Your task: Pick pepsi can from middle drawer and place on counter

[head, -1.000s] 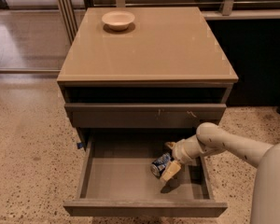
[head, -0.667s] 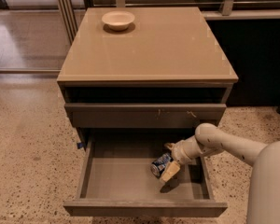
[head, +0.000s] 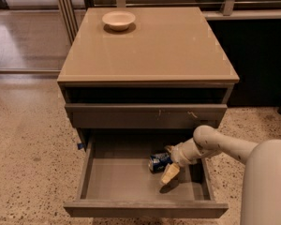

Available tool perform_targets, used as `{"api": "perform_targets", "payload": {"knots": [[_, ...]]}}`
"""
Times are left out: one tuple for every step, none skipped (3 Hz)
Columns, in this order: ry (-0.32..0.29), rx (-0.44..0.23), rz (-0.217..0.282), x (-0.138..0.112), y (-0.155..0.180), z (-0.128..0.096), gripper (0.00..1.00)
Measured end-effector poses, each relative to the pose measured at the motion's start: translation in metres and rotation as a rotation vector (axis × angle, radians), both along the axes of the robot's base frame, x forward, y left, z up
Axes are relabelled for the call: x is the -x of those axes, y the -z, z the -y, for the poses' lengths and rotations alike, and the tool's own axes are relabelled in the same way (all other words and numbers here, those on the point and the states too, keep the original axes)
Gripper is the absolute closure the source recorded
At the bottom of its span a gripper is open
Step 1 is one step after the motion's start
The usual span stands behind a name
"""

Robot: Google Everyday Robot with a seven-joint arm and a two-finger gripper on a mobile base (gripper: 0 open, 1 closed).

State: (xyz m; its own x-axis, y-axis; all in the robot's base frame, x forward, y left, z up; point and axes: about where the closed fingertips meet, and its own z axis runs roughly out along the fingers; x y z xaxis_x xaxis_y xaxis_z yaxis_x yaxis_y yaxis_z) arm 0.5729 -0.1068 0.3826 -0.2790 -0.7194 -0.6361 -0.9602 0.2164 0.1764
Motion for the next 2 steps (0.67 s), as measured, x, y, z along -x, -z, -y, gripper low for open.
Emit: {"api": "perform_targets", "payload": {"knots": [[0.0, 0.0, 0.0, 0.0, 0.0, 0.0, 0.18], [0.0, 0.0, 0.0, 0.0, 0.0001, -0.0001, 0.42]]}}
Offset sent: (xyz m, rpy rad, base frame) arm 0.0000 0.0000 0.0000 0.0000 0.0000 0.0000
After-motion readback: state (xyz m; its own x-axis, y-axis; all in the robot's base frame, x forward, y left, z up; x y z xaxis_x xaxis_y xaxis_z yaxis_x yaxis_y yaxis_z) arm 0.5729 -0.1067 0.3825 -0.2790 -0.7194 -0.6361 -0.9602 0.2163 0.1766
